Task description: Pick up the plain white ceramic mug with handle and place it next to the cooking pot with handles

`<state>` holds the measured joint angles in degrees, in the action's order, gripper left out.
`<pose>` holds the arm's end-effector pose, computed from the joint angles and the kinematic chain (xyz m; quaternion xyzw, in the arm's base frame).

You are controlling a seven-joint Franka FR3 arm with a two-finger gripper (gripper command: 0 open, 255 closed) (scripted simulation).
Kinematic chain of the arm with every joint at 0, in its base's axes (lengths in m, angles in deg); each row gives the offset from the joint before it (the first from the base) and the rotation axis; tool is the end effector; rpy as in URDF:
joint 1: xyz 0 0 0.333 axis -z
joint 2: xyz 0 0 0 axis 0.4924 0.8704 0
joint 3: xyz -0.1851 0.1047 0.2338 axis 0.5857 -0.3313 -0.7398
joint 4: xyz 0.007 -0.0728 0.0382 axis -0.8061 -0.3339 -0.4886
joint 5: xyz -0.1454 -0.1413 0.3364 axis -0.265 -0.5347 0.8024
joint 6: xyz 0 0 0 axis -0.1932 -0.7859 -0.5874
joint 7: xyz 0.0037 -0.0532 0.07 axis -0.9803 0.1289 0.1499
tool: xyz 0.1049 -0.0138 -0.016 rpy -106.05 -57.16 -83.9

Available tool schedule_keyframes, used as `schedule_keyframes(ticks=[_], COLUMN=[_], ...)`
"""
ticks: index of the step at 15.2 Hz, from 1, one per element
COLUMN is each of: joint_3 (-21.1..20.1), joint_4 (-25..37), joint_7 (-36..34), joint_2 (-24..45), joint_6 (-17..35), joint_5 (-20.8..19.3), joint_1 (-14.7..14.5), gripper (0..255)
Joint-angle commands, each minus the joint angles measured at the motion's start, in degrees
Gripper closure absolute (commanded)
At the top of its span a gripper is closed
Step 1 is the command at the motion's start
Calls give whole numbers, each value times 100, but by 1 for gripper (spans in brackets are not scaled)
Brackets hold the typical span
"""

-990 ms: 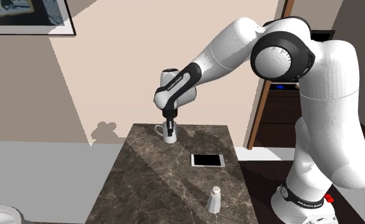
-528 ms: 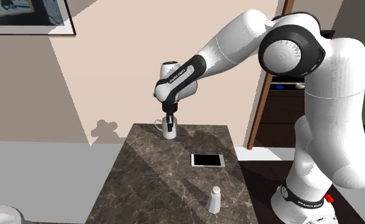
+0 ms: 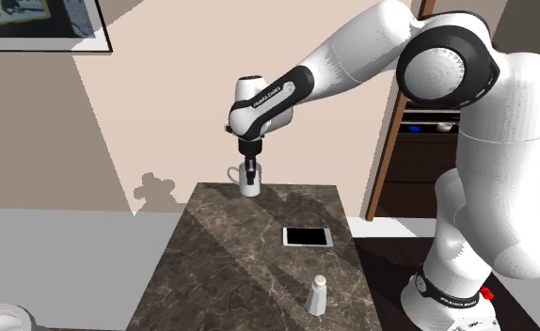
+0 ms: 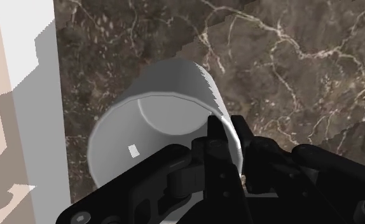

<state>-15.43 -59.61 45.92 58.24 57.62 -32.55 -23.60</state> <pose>0.4871 -0.3460 0.3401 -0.9981 -0.0582 -0.0197 0.0011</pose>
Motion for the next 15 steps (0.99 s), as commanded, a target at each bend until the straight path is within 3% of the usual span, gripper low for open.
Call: schedule_keyframes(ticks=[1, 15], joint_3=[35, 151], joint_4=[31, 547], joint_7=[-51, -339], joint_2=[-111, -628], joint_6=[-126, -1063], joint_5=[-85, -490], joint_1=[-24, -124], gripper=[255, 255])
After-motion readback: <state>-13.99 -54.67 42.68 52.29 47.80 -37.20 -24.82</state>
